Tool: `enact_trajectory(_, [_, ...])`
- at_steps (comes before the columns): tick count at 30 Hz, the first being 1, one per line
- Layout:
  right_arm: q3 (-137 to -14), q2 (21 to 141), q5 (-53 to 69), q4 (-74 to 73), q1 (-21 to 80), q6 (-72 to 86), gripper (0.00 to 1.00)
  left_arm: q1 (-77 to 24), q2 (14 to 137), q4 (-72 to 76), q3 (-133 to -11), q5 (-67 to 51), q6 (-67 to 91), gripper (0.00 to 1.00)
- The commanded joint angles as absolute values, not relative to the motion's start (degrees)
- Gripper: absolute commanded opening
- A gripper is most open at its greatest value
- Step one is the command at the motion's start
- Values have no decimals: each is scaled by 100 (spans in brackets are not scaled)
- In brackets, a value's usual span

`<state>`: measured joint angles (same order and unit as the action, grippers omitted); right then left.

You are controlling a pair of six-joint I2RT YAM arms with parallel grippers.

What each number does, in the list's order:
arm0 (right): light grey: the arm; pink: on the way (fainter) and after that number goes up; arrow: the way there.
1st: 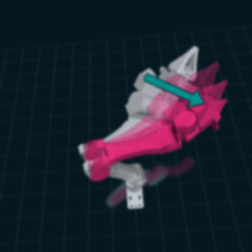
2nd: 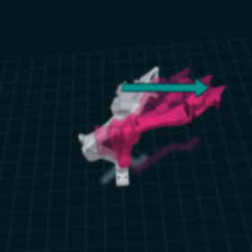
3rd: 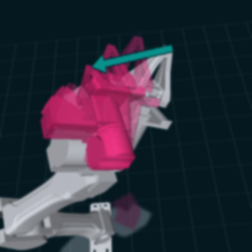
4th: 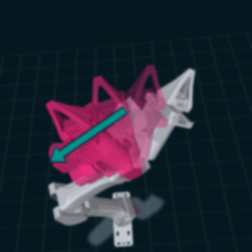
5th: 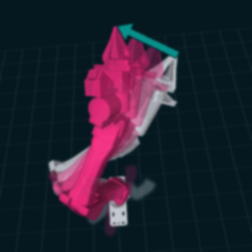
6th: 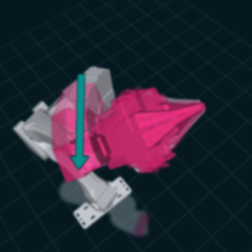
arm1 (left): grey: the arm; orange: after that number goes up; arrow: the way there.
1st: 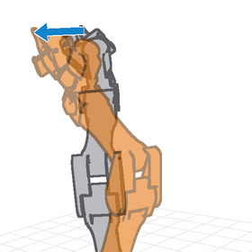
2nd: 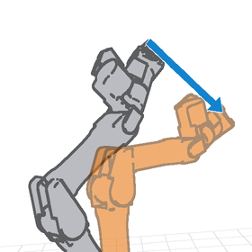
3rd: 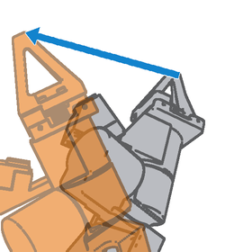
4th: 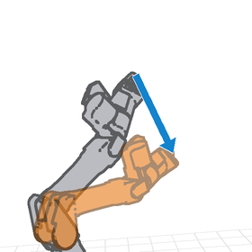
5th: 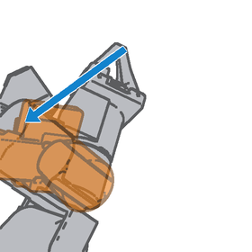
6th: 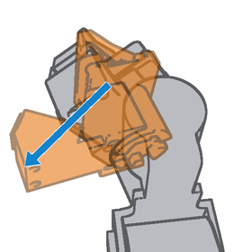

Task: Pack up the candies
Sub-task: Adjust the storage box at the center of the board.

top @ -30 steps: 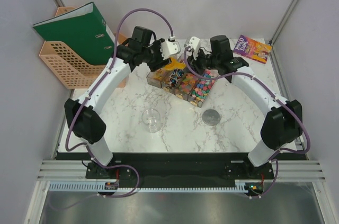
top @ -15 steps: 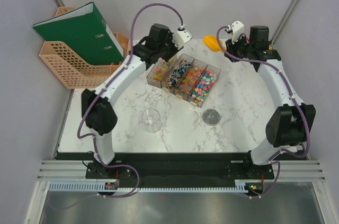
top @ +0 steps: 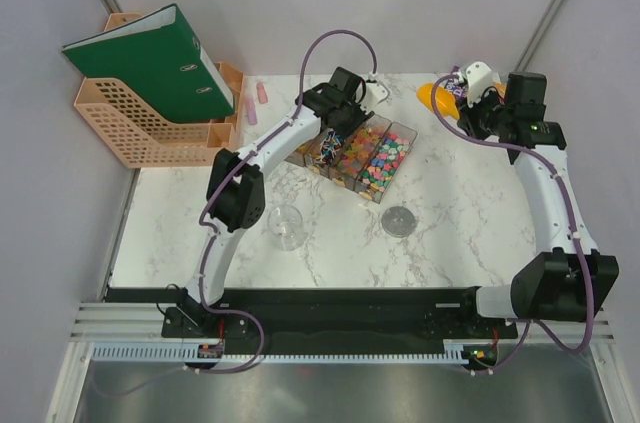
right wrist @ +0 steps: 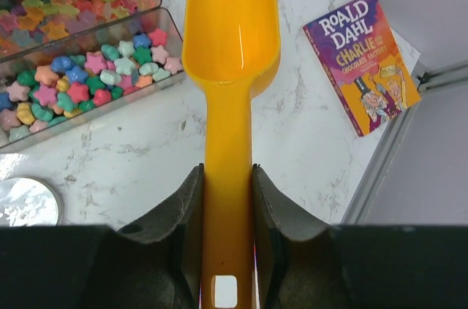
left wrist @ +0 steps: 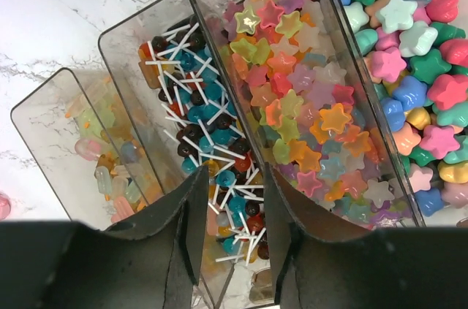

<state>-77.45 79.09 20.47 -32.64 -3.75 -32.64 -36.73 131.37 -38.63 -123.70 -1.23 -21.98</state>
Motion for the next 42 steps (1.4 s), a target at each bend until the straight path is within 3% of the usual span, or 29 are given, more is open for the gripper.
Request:
enact_trajectory(1, [-7585, 7647, 2214, -3549, -483, -3690, 0, -3788, 13280, -3850, -12691, -26, -1968, 43])
enact_trajectory(20, [-8218, 8016, 2663, -4517, -519, -4262, 0, -3735, 13869, -3814, -12700, 238, -2065, 48])
enact_trajectory(23, [-8270, 8033, 2672, -4632, -519, -4385, 0, -3709, 13869, -3823, -12639, 141, -2109, 39])
enact_trajectory(24, [-8279, 8042, 2672, -4701, -519, -4455, 0, -3700, 13869, -3841, -12621, 106, -2127, 30])
enact_trajectory(29, [-8358, 8095, 2549, -4825, -519, -4693, 0, -3665, 13799, -3841, -12490, -132, -2600, 9])
enact_trajectory(33, [-8402, 8156, 2540, -4860, -519, -4729, 0, -3648, 13825, -3832, -12463, -193, -3242, 3])
enact_trajectory(42, [-8517, 8244, 2531, -4930, -519, -4798, 0, -3621, 13457, -3832, -11963, -913, -4990, 2])
